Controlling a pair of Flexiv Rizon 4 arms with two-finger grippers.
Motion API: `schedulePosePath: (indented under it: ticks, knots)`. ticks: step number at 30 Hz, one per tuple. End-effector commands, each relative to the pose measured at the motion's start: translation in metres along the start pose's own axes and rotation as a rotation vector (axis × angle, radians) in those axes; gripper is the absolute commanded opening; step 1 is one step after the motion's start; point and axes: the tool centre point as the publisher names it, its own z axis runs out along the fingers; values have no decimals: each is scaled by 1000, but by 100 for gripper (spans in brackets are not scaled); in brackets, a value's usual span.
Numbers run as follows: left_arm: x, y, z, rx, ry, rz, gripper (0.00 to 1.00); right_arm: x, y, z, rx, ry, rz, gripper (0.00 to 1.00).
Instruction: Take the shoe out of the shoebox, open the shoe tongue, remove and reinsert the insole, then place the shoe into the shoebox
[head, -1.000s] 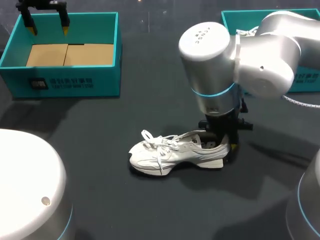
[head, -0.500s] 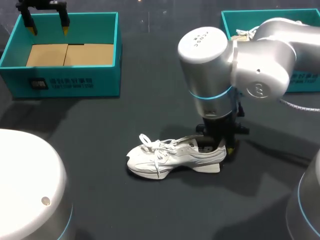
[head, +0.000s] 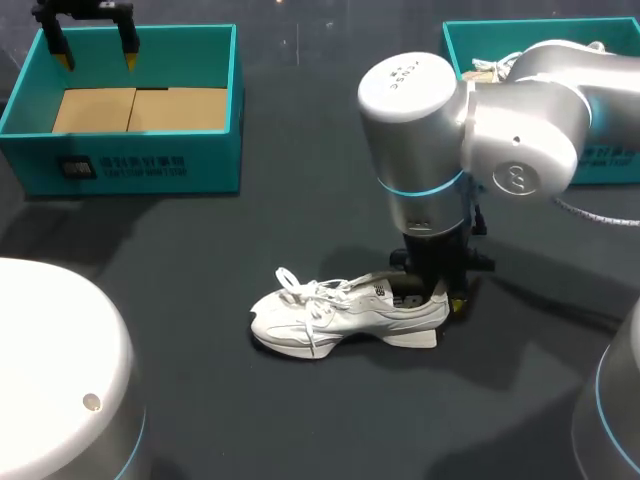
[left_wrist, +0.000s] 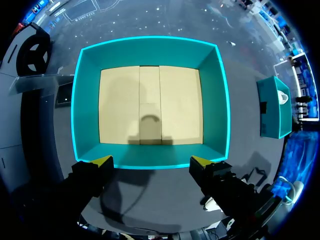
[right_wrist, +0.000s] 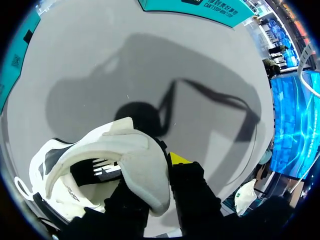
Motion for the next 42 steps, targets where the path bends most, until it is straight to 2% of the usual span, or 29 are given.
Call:
schedulePosePath:
  ticks: [1, 2, 3, 5, 6, 8, 11, 13, 16, 20, 22, 24, 36, 37, 38, 39, 42]
  knots:
    - [0, 0, 0, -1, -1, 0, 100, 9, -10, -1, -17, -12, 63, 37]
    - [0, 0, 0, -1, -1, 0, 100, 9, -10, -4, -18, -9, 67, 44]
    - [0, 0, 0, -1, -1, 0, 100, 8, -10, -7, -21, -1, 69, 75]
    - [0, 0, 0, -1, -1, 0, 100, 7, -10, -13, -18, 9, 70, 94]
    - [0, 0, 0, -1, -1, 0, 100, 6, -10, -16, -21, 25, 65, 100]
    - [0, 0, 0, -1, -1, 0, 100, 4, -11, -23, -7, 32, 63, 100]
    - [0, 0, 0, -1, -1, 0, 100, -2, -11, -41, -27, 80, 24, 100]
    - [0, 0, 0, -1, -1, 0, 100, -6, -9, -50, -25, 152, -62, 100]
    - [0, 0, 0, -1, -1, 0, 100, -12, -8, -66, -65, 210, -194, 100]
    - [0, 0, 0, -1, -1, 0, 100, -29, -4, -89, -155, 326, -408, 100]
    - [0, 0, 0, -1, -1, 0, 100, -36, -4, -96, -225, 443, -556, 100]
    - [0, 0, 0, -1, -1, 0, 100, -44, -6, -103, -306, 580, -783, 100]
    - [0, 0, 0, -1, -1, 0, 100, -44, -6, -103, -306, 580, -783, 100]
    - [0, 0, 0, -1, -1, 0, 100, -50, -6, -99, -311, 649, -808, 100]
    - [0, 0, 0, -1, -1, 0, 100, -55, -7, -96, -344, 697, -858, 100]
    - [0, 0, 0, -1, -1, 0, 100, -63, -7, -94, -380, 791, -926, 100]
    - [0, 0, 0, -1, -1, 0, 100, -84, -7, -89, -461, 931, -1108, 100]
